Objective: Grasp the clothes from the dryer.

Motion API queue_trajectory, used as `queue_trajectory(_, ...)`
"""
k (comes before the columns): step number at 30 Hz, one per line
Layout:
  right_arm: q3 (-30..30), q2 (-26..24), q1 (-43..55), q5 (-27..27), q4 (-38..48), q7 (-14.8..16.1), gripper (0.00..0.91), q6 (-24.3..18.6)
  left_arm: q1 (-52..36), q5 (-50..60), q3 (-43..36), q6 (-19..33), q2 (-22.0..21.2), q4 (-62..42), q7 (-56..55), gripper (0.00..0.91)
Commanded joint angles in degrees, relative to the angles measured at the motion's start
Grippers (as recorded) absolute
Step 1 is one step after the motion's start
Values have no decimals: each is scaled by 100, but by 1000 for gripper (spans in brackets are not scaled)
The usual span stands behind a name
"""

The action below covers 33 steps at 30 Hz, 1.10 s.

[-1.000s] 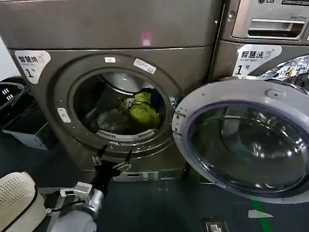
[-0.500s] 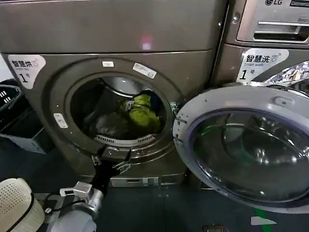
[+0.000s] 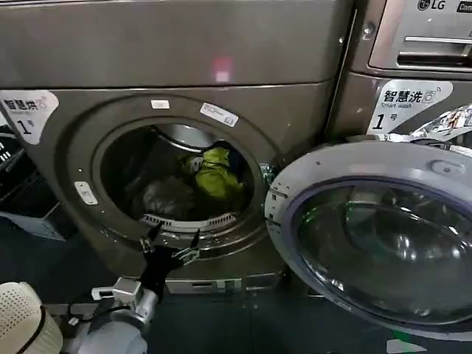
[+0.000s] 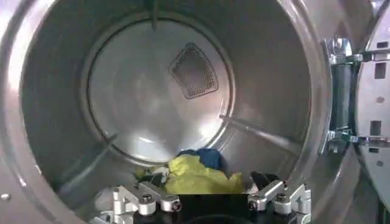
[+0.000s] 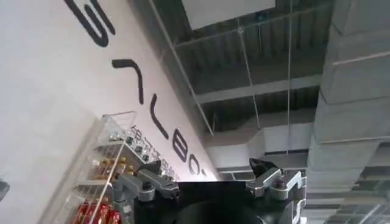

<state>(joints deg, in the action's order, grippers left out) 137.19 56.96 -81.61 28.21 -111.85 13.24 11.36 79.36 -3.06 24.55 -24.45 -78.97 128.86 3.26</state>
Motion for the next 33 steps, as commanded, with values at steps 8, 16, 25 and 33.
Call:
queue_trajectory(8, 14, -1, -4, -2, 22, -54, 907, 8, 15, 4, 10, -5, 0, 16, 3, 907)
queue_trajectory(16, -16, 0, 26, -16, 29, -78, 907, 13, 12, 13, 9, -5, -12, 19, 2, 907)
queue_trajectory(25, -46, 7, 49, -83, 3, -82, 907, 29, -32, 167, 17, 20, -11, 0, 4, 907)
queue_trajectory(33, -9, -2, 27, -163, -29, -86, 907, 78, -185, 1486, -57, 54, 55, -76, 128, 907)
